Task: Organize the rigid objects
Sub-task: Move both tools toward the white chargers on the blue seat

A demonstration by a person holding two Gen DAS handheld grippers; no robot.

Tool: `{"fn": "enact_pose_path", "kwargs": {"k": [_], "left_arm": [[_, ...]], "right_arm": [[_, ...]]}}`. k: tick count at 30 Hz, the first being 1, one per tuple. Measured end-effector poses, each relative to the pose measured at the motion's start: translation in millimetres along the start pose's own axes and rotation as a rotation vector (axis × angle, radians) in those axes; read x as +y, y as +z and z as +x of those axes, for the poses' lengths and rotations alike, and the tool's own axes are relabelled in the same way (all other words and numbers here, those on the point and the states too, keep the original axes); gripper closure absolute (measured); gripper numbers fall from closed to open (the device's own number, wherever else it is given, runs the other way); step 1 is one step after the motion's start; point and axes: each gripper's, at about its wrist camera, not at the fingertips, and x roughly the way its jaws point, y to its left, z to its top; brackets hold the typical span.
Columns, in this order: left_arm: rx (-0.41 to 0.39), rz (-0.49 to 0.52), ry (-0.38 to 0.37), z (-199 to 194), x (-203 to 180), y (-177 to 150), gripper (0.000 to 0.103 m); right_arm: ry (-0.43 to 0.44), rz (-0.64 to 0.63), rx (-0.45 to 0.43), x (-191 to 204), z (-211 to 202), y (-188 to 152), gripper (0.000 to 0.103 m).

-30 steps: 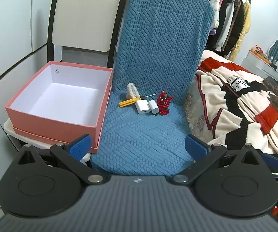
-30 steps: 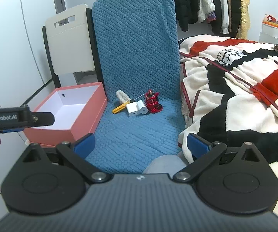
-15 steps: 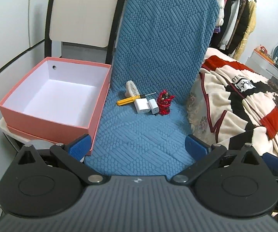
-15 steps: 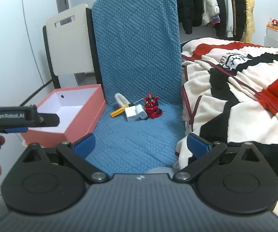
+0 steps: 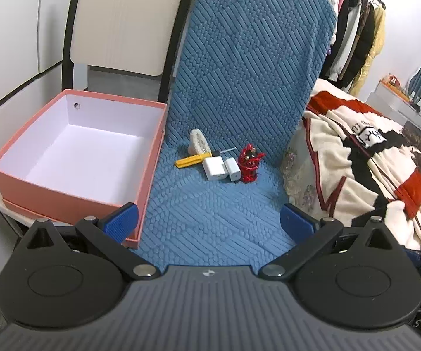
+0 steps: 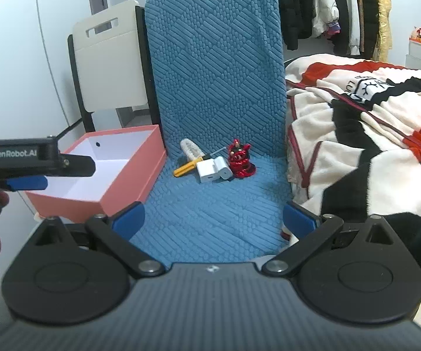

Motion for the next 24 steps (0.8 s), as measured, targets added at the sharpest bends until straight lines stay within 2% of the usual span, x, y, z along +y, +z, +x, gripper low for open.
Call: {"fn": "enact_pose_path", "kwargs": {"k": [8, 14, 24], "left_arm": [[0.019, 0.005, -0.024, 24, 28, 16, 0.000], [0.032, 0.065, -0.036, 41, 30, 23, 0.000], [0.039, 0.054, -0.033, 50, 17, 16, 0.000]], "right_arm": [[-0.025, 0.006, 0.013, 22, 30, 13, 0.000], [-0.034, 0.009, 0.019, 28, 53, 16, 0.000], [-0.034, 0.016, 0.040, 20, 53, 7, 0.001]]}}
